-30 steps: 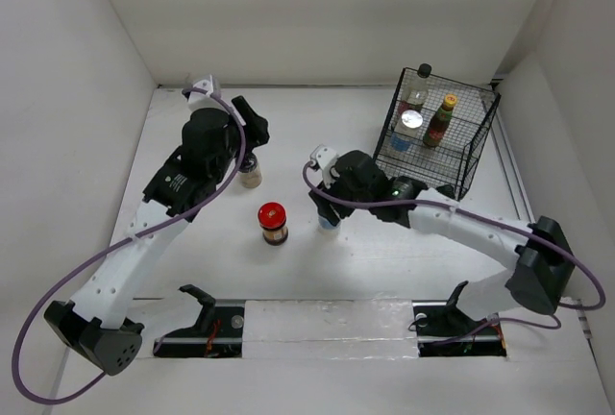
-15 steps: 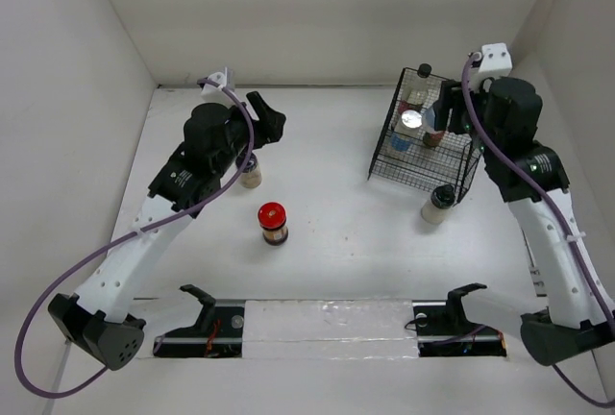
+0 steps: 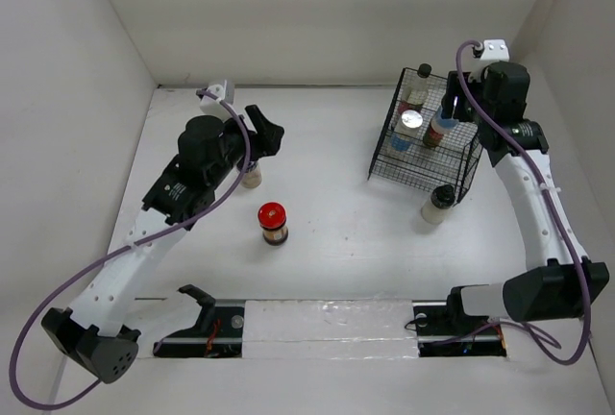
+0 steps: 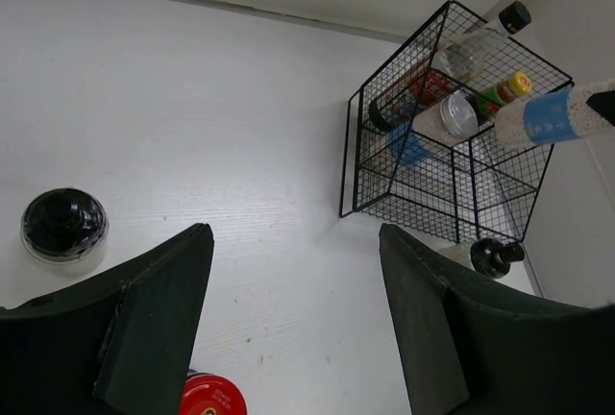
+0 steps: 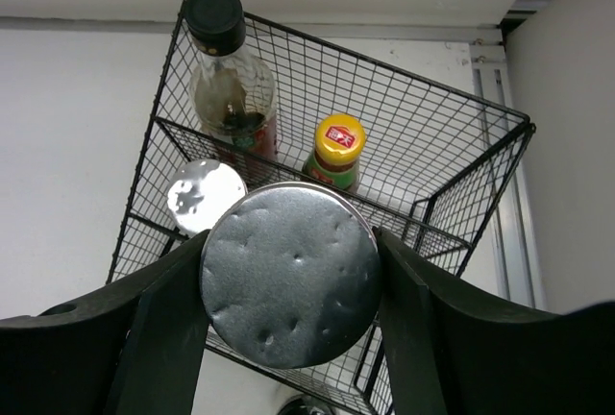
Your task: Organize the condiment bottles
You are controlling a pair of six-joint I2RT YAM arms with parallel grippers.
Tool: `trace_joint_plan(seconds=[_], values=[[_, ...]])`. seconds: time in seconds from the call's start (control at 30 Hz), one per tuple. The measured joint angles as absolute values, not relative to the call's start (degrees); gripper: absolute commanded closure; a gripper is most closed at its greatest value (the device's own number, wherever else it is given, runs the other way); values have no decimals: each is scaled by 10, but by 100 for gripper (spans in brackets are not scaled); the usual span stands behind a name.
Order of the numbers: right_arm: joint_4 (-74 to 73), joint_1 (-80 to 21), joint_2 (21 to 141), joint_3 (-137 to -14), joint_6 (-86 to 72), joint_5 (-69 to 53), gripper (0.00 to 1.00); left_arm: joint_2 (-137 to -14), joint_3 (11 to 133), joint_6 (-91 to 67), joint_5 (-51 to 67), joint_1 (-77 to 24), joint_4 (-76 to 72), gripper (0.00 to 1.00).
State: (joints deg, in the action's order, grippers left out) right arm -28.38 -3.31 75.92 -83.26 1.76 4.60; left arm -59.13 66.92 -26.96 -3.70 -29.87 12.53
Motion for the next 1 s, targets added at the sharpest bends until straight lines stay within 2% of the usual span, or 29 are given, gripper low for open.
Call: trace_joint_plan(seconds=[0.6,1.0], values=[[-164,-20,773,-788,17,10,76,-578,642,-261,-41,-299,157,34],[-189,-19,754,-779,23,2,81,-606,643,-260,-44,-299,158,34]])
